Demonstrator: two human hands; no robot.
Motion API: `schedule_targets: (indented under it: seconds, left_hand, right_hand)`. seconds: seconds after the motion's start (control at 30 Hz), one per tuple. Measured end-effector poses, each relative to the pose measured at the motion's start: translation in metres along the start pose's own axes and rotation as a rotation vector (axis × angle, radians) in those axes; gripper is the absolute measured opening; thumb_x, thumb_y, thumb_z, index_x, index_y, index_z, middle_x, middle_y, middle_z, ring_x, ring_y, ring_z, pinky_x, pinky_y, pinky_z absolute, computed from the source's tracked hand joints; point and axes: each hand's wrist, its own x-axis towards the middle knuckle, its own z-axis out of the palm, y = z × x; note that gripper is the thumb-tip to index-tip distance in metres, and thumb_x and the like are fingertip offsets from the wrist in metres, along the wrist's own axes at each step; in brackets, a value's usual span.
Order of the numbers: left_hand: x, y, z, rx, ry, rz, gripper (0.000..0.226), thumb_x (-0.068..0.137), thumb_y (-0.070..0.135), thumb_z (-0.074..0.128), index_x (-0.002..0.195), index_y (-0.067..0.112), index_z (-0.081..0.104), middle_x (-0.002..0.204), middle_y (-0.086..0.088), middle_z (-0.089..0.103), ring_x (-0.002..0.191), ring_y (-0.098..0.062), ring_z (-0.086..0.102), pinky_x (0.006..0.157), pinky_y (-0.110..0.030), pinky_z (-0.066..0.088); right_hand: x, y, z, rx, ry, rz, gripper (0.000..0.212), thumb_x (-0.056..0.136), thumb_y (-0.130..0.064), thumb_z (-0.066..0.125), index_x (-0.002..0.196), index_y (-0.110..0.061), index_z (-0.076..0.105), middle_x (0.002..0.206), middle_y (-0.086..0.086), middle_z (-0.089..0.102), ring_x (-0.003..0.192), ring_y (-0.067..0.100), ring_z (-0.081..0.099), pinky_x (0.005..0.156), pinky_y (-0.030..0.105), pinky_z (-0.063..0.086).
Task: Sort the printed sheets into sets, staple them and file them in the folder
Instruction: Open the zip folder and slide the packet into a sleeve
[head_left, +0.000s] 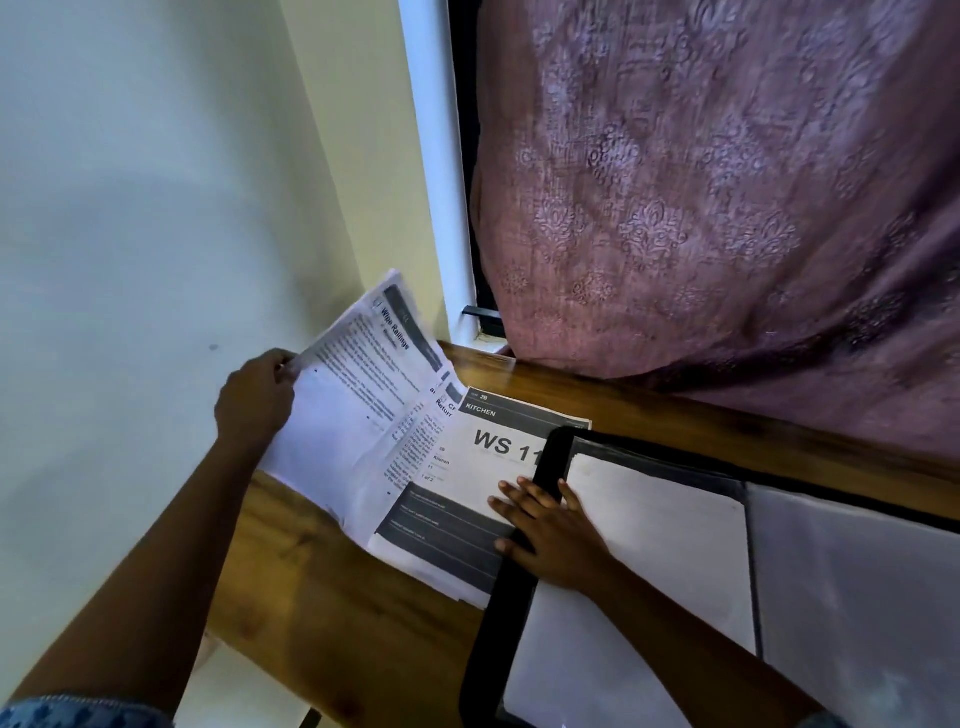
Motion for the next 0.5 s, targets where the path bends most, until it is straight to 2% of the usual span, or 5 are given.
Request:
schedule_targets:
  seconds: [0.1, 0.17, 0.23, 0.33, 0.5]
  left_hand:
    - [-0.002, 0.025, -0.032, -0.04, 0.098, 0.087, 0.025, 0.095, 0.019, 0.05, 0.116, 0.017, 0.064, 0.114, -0.021, 0.064, 0.105, -0.044, 0.057, 0.087, -0.045, 0.045]
    - [-0.006, 0.041, -0.051, -0.088, 0.159, 0.137, 0.025, 0.095, 0.019, 0.05, 0.116, 0.015, 0.063, 0.114, -0.021, 0.065, 0.105, -0.044, 0.057, 0.086, -0.045, 0.045]
    - [-0.011, 0.055, -0.068, -0.158, 0.204, 0.177, 0.023, 0.095, 0.018, 0.051, 0.114, 0.012, 0.064, 0.112, -0.02, 0.066, 0.104, -0.042, 0.058, 0.084, -0.044, 0.045]
    - [-0.016, 0.072, -0.087, -0.357, 0.203, 0.208, 0.02, 0.095, 0.018, 0.052, 0.109, 0.01, 0.065, 0.105, -0.016, 0.068, 0.097, -0.035, 0.06, 0.083, -0.042, 0.046]
    - [-0.049, 0.108, -0.059, -0.803, -0.048, 0.087, 0.014, 0.094, 0.014, 0.056, 0.083, 0.015, 0.066, 0.063, 0.006, 0.062, 0.062, -0.015, 0.053, 0.056, -0.024, 0.041]
  right_hand:
    - [0.003, -0.002, -0.014, 0.11, -0.124, 0.047, 0.09, 0.07, -0.082, 0.005, 0.147, -0.038, 0.022, 0.157, -0.013, 0.013, 0.146, 0.009, 0.003, 0.116, 0.048, -0.003]
    - [0.009, -0.007, -0.035, 0.563, -0.228, 0.206, 0.087, 0.068, -0.081, 0.038, 0.142, -0.036, 0.034, 0.153, -0.008, 0.029, 0.143, 0.012, 0.02, 0.119, 0.045, 0.005]
    - [0.016, -0.013, -0.058, 1.116, -0.17, 0.3, 0.09, 0.056, -0.076, 0.068, 0.133, -0.033, 0.044, 0.139, -0.005, 0.048, 0.129, 0.01, 0.044, 0.116, 0.038, 0.024]
    - [0.02, -0.022, -0.099, 1.404, 0.044, 0.269, 0.078, 0.065, -0.063, 0.072, 0.131, -0.031, 0.046, 0.13, -0.01, 0.055, 0.114, 0.001, 0.053, 0.101, 0.03, 0.037]
    - [0.01, -0.016, -0.147, 1.68, 0.304, 0.206, 0.059, 0.079, -0.043, 0.069, 0.132, -0.028, 0.049, 0.131, -0.004, 0.058, 0.119, 0.018, 0.056, 0.093, 0.041, 0.05]
